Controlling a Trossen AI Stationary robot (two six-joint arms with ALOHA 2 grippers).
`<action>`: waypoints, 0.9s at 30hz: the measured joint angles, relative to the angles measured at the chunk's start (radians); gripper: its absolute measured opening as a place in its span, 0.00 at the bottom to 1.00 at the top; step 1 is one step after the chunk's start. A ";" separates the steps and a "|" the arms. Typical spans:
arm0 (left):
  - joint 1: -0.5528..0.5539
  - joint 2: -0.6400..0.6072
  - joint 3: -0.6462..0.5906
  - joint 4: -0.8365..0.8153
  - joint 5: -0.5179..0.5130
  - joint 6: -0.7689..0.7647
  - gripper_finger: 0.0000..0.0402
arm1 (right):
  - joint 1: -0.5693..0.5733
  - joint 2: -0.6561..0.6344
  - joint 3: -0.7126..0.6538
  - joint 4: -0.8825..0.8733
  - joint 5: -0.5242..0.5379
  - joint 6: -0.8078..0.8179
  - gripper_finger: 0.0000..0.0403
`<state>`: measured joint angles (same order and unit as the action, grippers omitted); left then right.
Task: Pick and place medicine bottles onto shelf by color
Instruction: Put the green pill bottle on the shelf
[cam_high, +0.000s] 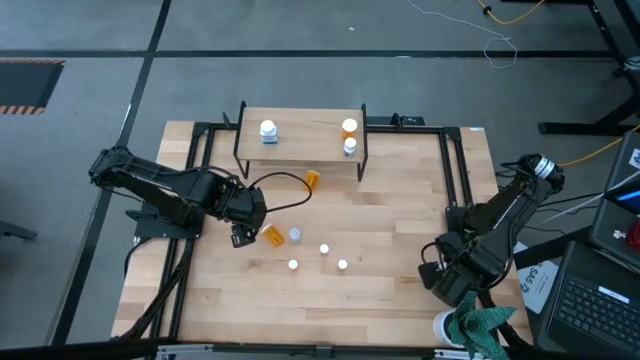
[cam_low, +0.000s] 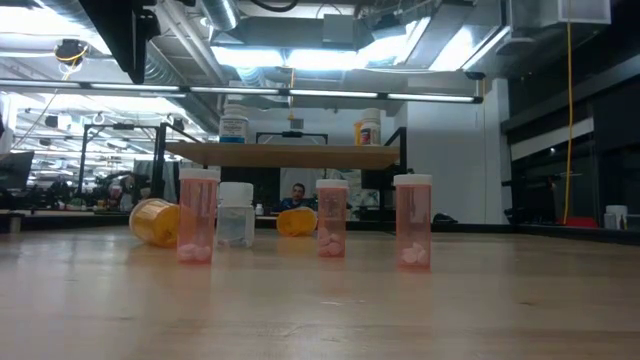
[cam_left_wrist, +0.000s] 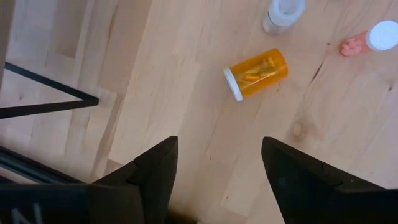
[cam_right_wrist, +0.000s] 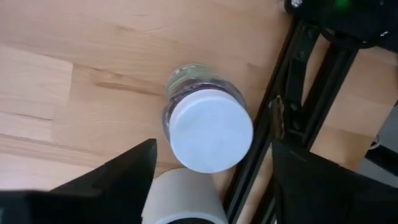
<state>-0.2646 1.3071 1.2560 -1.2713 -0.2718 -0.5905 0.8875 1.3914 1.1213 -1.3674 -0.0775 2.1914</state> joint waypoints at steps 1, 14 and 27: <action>0.000 0.000 0.000 0.000 0.000 0.000 0.57 | 0.000 0.000 0.000 0.004 0.006 -0.008 0.81; 0.000 0.000 0.000 0.000 -0.001 0.000 0.57 | 0.000 0.008 -0.141 0.162 -0.069 0.001 0.81; 0.000 0.000 0.000 0.000 -0.001 0.000 0.57 | -0.002 0.008 -0.172 0.227 0.003 0.003 0.75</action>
<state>-0.2643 1.3070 1.2560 -1.2713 -0.2726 -0.5907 0.8856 1.3994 0.9494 -1.1407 -0.0743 2.1941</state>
